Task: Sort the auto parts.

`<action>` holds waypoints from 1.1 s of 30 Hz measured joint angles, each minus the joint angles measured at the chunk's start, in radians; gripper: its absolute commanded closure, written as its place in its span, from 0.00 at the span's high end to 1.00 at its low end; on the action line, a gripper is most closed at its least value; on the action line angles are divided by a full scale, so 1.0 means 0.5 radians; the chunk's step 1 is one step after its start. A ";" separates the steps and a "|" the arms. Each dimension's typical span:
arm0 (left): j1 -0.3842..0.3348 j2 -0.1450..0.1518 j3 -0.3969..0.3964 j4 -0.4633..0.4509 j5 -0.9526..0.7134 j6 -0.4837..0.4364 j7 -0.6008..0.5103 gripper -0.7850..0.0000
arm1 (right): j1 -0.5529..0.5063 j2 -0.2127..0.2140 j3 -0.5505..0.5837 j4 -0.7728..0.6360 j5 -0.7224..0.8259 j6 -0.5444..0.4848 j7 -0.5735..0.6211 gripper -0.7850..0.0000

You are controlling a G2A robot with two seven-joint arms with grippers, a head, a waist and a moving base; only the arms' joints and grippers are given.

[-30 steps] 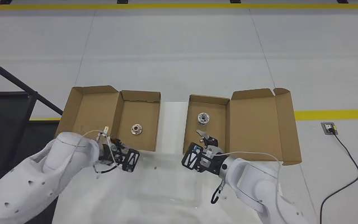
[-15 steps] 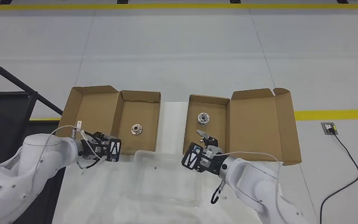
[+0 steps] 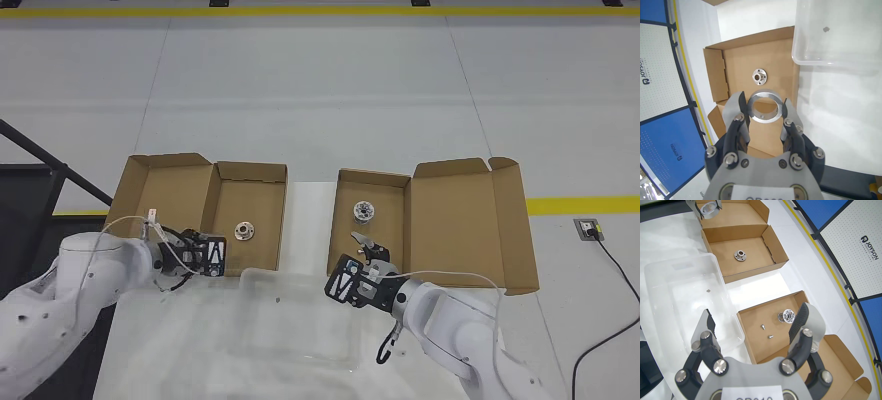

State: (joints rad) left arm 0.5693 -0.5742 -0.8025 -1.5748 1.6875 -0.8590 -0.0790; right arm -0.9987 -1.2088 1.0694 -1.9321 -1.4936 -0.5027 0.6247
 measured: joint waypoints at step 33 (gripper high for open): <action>-0.573 -0.781 0.520 1.551 0.287 0.011 0.300 0.00 | 0.000 0.000 0.000 0.000 0.000 0.000 0.000 1.00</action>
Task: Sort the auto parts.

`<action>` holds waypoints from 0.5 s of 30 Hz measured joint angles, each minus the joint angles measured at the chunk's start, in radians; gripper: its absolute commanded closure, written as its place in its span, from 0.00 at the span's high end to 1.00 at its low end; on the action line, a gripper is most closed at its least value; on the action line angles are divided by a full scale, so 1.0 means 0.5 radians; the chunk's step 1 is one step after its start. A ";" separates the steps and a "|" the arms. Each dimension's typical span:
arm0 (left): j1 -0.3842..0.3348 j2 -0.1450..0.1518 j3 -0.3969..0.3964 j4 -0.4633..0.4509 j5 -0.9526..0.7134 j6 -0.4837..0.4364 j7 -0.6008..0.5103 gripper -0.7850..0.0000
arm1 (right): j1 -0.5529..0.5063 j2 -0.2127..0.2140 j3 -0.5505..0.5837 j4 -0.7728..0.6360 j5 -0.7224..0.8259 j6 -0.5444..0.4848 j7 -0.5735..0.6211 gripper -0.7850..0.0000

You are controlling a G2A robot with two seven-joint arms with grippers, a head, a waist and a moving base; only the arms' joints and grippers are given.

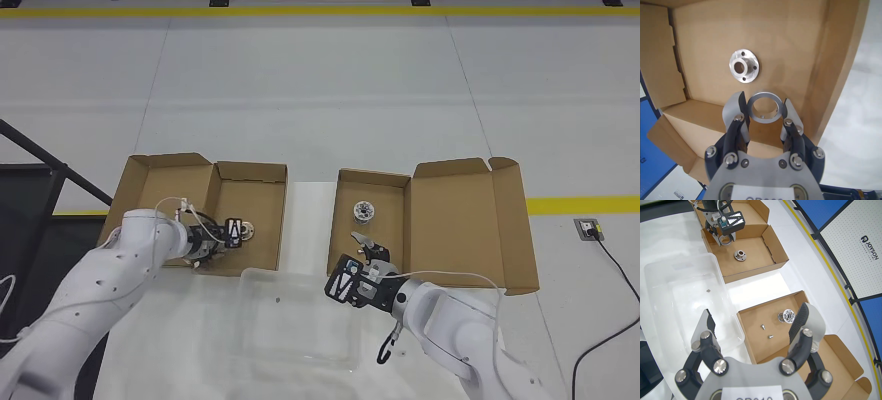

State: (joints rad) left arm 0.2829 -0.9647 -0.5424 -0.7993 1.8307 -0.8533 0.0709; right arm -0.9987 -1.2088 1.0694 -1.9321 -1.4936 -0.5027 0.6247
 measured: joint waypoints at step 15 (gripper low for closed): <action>-0.035 -0.112 -0.077 0.240 0.128 0.006 0.083 1.00 | 0.000 0.000 0.000 0.000 0.000 0.000 0.000 1.00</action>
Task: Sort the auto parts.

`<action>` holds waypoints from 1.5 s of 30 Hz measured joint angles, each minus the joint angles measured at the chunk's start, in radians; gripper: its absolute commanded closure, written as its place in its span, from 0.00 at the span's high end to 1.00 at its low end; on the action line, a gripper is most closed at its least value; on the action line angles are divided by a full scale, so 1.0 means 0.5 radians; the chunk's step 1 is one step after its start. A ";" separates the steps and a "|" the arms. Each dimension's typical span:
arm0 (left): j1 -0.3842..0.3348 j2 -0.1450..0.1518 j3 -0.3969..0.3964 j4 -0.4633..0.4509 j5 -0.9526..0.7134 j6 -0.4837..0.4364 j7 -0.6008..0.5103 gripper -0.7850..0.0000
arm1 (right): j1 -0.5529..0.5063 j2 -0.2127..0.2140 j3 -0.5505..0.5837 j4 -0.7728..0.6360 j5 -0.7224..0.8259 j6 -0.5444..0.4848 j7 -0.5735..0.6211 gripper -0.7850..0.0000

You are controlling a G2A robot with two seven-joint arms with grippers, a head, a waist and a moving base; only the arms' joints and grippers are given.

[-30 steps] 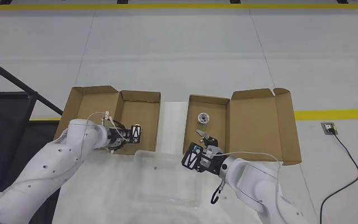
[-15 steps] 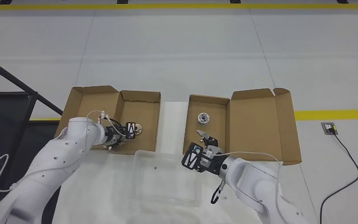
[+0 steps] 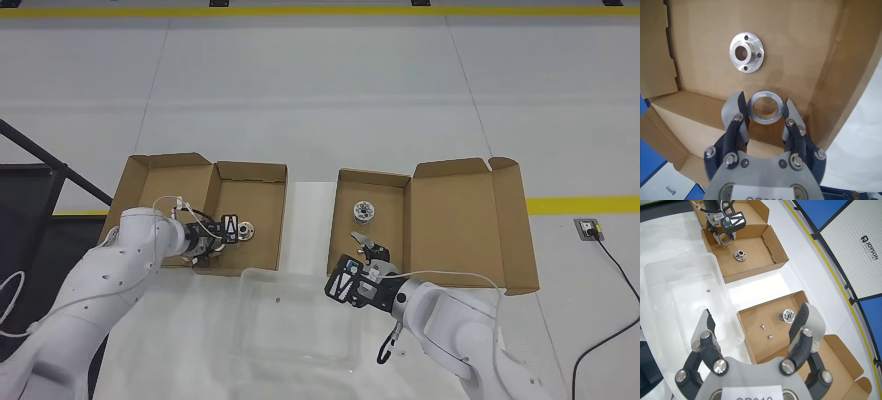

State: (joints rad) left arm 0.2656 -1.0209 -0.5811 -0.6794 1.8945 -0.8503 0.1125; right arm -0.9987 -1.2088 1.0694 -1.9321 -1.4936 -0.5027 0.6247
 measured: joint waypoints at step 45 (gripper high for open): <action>1.405 0.502 -1.827 -1.473 -0.868 0.243 0.594 1.00 | 0.000 0.000 0.000 0.000 0.000 0.000 0.000 1.00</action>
State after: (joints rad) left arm 0.9679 -0.7697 -1.4948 -1.4159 1.4604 -0.7289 0.4097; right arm -0.9987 -1.2088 1.0694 -1.9321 -1.4936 -0.5027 0.6247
